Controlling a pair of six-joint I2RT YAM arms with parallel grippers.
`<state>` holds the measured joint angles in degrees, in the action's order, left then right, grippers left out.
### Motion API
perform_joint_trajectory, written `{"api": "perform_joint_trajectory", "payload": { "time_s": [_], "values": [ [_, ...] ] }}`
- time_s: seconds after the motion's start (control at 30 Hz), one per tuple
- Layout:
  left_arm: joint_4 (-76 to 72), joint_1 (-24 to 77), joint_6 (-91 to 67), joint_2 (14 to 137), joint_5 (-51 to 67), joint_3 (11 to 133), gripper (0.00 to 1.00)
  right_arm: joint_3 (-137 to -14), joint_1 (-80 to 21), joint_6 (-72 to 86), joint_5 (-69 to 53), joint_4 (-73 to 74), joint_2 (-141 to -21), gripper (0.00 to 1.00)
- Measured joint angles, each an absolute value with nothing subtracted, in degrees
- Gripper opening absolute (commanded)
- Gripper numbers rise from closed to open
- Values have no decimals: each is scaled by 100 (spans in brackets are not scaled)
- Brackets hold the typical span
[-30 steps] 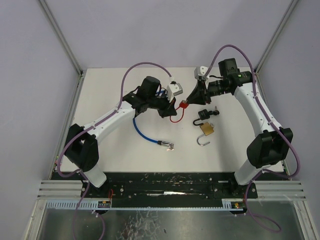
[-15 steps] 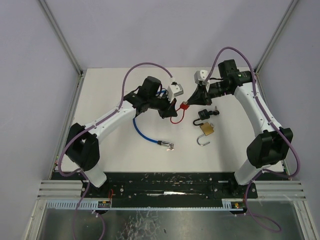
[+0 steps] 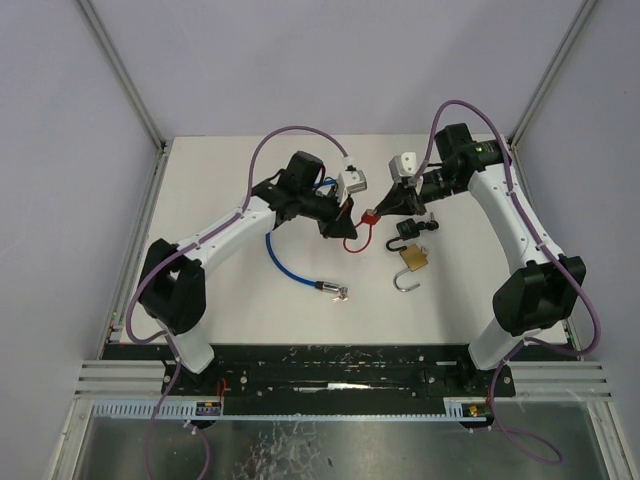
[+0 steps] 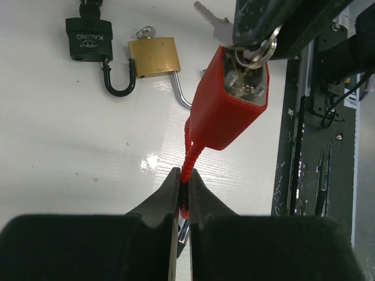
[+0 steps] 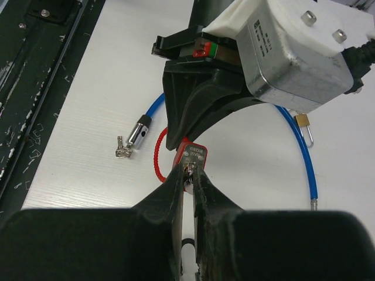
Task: Lock with the key
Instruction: Lock the lock, then place the lock at the center of the board.
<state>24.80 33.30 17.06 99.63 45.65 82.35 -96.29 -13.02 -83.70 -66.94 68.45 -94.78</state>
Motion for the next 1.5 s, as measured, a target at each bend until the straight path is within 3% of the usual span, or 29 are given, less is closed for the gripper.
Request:
{"api": "perform_joint_trajectory", "payload": {
  "time_s": [0.53,0.77,0.83,1.1,1.5],
  "values": [
    [2731,3212,1789,10184,4606,7797,0,-9566,-1258,-6427,-7076,5706,-9411,2],
    [2742,3208,1806,10149,4427,7797,0,-9310,-1188,-5441,-7135,5170,-9371,62],
    [2746,3208,1844,10090,4355,7797,0,-9183,-1131,-5487,-7161,5164,-9369,69],
    [2956,3229,2397,9697,4329,7797,0,-8788,-1048,-7126,-6936,5892,-9373,69],
    [4088,3420,3339,9649,3420,8178,0,-8783,-1166,-8921,-7089,6718,-9489,49]
  ]
}}
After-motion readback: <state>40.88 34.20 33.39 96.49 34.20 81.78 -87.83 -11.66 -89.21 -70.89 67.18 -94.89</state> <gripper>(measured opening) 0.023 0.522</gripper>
